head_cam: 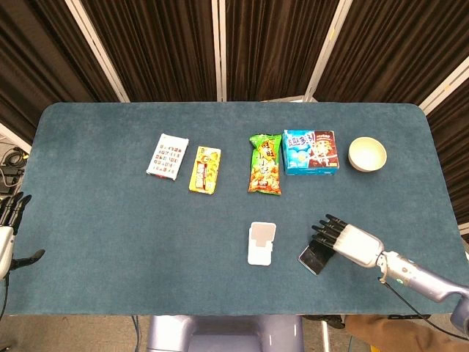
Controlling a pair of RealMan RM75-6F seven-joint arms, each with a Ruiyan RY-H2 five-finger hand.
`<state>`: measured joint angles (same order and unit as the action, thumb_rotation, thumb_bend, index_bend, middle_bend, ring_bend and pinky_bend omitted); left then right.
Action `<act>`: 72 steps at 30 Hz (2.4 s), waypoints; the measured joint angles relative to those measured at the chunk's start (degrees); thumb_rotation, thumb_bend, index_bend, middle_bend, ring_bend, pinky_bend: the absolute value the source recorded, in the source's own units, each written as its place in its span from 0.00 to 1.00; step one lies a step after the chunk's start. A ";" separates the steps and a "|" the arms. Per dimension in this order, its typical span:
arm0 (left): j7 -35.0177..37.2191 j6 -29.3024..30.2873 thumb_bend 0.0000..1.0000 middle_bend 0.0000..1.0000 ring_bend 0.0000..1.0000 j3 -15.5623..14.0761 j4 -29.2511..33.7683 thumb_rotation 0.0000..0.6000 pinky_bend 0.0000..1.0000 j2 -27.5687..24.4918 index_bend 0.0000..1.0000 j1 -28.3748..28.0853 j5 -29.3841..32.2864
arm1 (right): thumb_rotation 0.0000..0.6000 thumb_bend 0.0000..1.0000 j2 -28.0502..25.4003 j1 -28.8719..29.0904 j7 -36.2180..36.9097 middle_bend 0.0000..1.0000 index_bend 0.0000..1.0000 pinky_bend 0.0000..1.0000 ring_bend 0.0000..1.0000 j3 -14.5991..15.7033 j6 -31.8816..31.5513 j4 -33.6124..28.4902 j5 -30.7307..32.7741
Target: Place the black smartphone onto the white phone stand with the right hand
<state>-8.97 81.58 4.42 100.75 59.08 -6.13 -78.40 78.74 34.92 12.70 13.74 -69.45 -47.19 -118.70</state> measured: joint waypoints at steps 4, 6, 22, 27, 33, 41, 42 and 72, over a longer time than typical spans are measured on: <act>-0.42 -0.68 0.00 0.00 0.00 0.18 -0.17 1.00 0.00 0.20 0.00 -0.29 1.00 | 1.00 0.01 1.53 0.76 0.11 0.07 0.09 0.00 0.00 0.57 -0.91 2.21 -0.57; -0.70 -0.80 0.00 0.00 0.00 0.22 -0.26 1.00 0.00 0.34 0.00 -0.40 1.27 | 1.00 0.01 2.36 1.13 0.36 0.07 0.09 0.00 0.00 0.80 -1.63 3.31 -0.63; -1.82 -1.25 0.00 0.00 0.00 0.10 -0.39 1.00 0.00 0.90 0.00 -0.88 1.95 | 1.00 0.01 5.00 3.41 0.12 0.07 0.10 0.00 0.00 3.55 -0.82 5.06 -0.34; -1.89 -1.37 0.00 0.00 0.00 0.04 -0.42 1.00 0.00 0.96 0.00 -0.97 2.03 | 1.00 0.03 5.27 3.97 -0.17 0.09 0.10 0.00 0.00 4.01 -0.30 4.72 -0.11; -1.66 -1.25 0.00 0.00 0.00 0.06 -0.40 1.00 0.00 0.86 0.00 -0.94 2.13 | 1.00 0.09 5.79 4.68 0.07 0.16 0.20 0.07 0.05 4.66 0.69 4.68 0.28; -1.57 -1.72 0.00 0.00 0.00 0.04 -0.56 1.00 0.00 0.85 0.00 -1.21 2.37 | 1.00 0.36 6.50 4.81 0.69 0.44 0.48 0.30 0.33 5.68 -0.31 6.34 0.06; -1.56 -1.72 0.00 0.00 0.00 0.03 -0.56 1.00 0.00 0.86 0.00 -1.21 2.37 | 1.00 0.39 6.61 4.76 1.03 0.46 0.50 0.31 0.35 5.79 -0.74 6.69 0.03; 1.94 -0.11 0.00 0.00 0.00 -0.71 0.44 1.00 0.00 -0.85 0.00 -0.36 -0.24 | 1.00 0.51 0.61 2.24 -22.37 0.54 0.59 0.38 0.43 1.70 -20.02 6.11 -0.49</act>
<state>-7.02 81.47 3.71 101.20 58.23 -6.49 -78.63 79.35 37.15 -9.67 15.44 -89.46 -41.08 -119.20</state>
